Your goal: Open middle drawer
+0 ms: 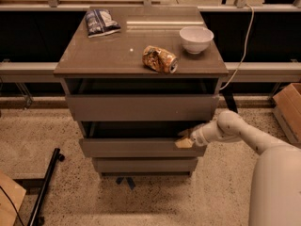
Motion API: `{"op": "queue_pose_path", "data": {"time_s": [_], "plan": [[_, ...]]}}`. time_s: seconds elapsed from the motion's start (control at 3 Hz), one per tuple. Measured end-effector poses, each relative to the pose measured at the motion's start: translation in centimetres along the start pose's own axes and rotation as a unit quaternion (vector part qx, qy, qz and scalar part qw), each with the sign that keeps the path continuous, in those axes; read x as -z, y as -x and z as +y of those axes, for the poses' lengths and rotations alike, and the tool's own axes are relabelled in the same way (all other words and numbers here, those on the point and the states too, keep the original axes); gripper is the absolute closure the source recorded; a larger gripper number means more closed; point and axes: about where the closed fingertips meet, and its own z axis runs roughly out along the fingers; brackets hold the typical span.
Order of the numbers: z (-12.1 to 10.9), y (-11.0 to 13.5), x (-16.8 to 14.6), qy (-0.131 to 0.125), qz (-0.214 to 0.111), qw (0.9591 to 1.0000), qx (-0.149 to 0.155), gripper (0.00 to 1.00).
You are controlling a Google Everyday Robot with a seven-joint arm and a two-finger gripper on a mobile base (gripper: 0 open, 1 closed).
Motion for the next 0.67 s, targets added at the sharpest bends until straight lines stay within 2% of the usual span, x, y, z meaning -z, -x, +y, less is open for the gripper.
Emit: {"op": "queue_pose_path", "data": {"time_s": [0.67], "plan": [[0.02, 0.05, 0.05, 0.0, 0.0, 1.0, 0.0, 1.0]]}}
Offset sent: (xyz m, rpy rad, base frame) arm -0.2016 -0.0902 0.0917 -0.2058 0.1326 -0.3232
